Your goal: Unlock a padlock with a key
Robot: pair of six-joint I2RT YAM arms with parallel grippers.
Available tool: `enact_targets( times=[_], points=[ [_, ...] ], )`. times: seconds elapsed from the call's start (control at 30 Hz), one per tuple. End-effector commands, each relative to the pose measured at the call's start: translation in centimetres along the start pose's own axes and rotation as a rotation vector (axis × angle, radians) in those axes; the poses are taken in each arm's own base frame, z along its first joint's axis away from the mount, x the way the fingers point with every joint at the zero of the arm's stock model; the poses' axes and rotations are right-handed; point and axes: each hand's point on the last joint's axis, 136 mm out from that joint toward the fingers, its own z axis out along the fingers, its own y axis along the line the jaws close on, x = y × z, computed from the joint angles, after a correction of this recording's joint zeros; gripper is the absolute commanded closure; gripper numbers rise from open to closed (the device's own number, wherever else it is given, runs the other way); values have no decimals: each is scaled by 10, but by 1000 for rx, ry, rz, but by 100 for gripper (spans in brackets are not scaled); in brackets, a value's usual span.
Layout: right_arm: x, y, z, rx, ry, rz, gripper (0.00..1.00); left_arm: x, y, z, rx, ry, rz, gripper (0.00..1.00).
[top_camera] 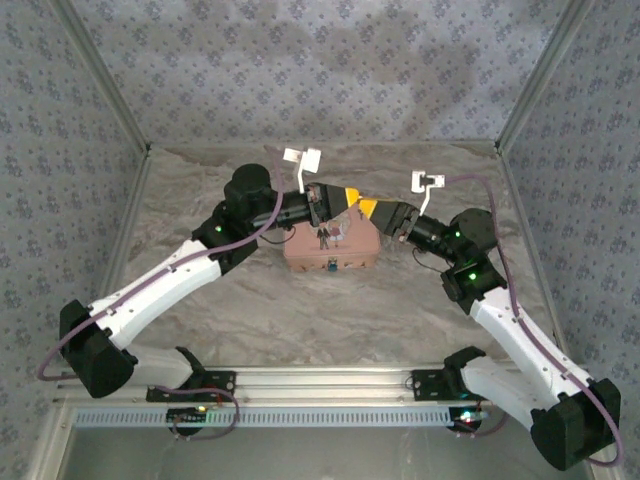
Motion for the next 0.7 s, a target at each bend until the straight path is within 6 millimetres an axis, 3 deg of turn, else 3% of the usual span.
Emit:
enact_targets(
  times=[0.0,0.2,0.37,0.53,0.67],
  points=[
    [-6,24,1,-67,-1,-59,60,-5,-15,-2,52,-19,18,100],
    [-8,25,2,-70,-4,-66,69,-5,-16,-1,55,-17,18,100],
    [-12,26,2,-65,-19,-76,70,-4,-18,-1,62,-17,17,100],
    [-16,25,2,-57,-31,-77,62,-4,-19,-1,66,-15,17,100],
    [-17,24,3,-57,-35,-79,68,-3,-18,-1,65,-14,14,100]
  ],
)
